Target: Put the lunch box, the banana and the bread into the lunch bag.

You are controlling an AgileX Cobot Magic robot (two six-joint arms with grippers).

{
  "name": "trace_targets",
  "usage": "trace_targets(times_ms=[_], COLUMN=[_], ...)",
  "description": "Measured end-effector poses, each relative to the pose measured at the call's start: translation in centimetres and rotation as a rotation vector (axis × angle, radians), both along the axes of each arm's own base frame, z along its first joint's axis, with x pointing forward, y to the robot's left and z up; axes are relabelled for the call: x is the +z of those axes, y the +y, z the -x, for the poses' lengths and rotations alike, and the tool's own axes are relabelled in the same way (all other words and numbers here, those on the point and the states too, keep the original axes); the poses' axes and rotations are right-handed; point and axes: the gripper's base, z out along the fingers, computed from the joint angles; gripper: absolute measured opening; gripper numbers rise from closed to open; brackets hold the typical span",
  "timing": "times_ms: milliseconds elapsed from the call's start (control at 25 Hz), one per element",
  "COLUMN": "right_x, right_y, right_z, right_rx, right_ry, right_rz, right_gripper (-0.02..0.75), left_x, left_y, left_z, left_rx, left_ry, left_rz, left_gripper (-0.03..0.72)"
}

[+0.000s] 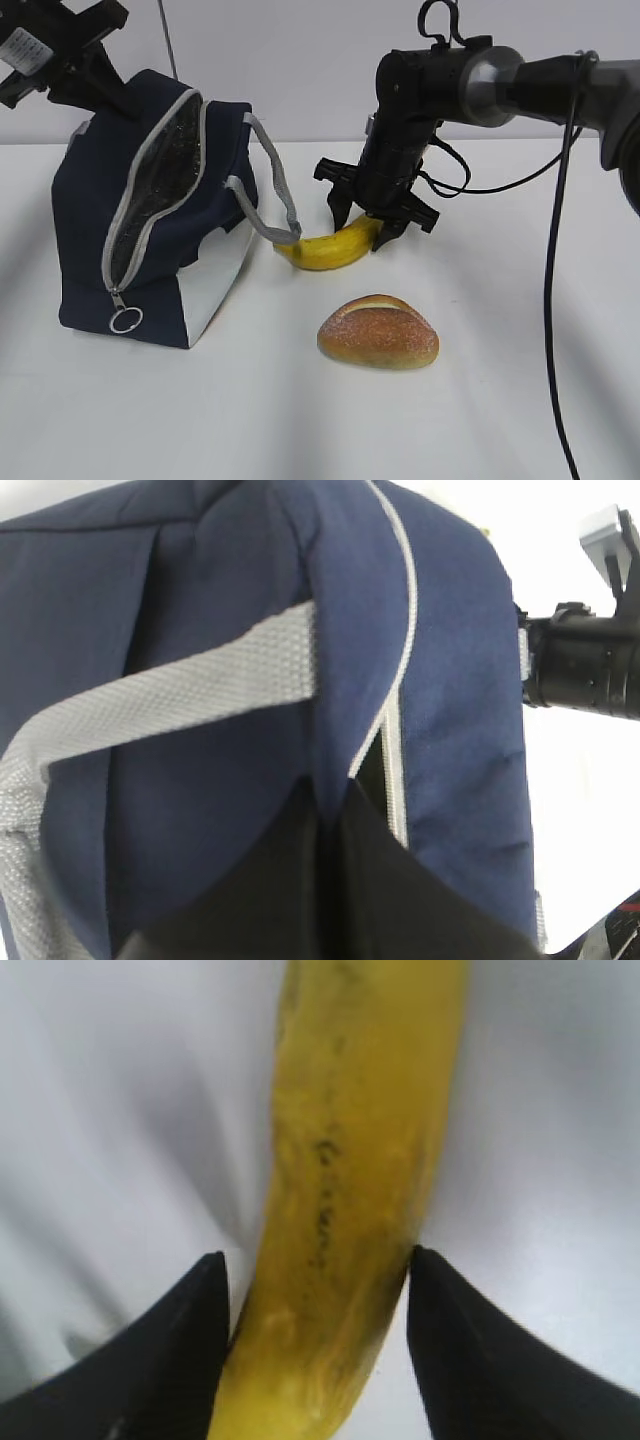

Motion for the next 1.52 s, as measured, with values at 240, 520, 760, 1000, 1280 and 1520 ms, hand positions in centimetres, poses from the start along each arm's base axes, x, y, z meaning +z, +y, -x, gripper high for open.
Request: trace_targets(times_ms=[240,520,760,1000,1280,1520], right_x=[0.1,1.1,5.8,11.9,18.5,22.8], right_y=[0.0,0.0,-0.8,-0.5,-0.3,0.5], right_z=[-0.2,-0.5,-1.2,-2.0,-0.3,2.1], right_rx=[-0.003,0.048,0.23,0.465,0.588,0.649], right_ry=[-0.022,-0.033,-0.09,-0.296,-0.464,-0.553], right_rz=[-0.006,0.019,0.178,0.21,0.16,-0.012], right_gripper=[0.314,0.299,0.299,0.299,0.299,0.3], left_x=[0.0,-0.1,-0.1,0.1,0.2,0.2], left_y=[0.0,0.1,0.1,-0.2,-0.2,-0.3], left_z=[0.0,0.0,0.0,0.0,0.0,0.0], left_rx=[0.0,-0.001,-0.001,0.001,0.002,0.002], left_ry=[0.0,0.0,0.0,0.0,0.001,0.001], left_rz=[-0.001,-0.017,-0.016,0.023,0.034,0.04], left_gripper=[-0.003,-0.003,-0.003,-0.003,-0.003,-0.003])
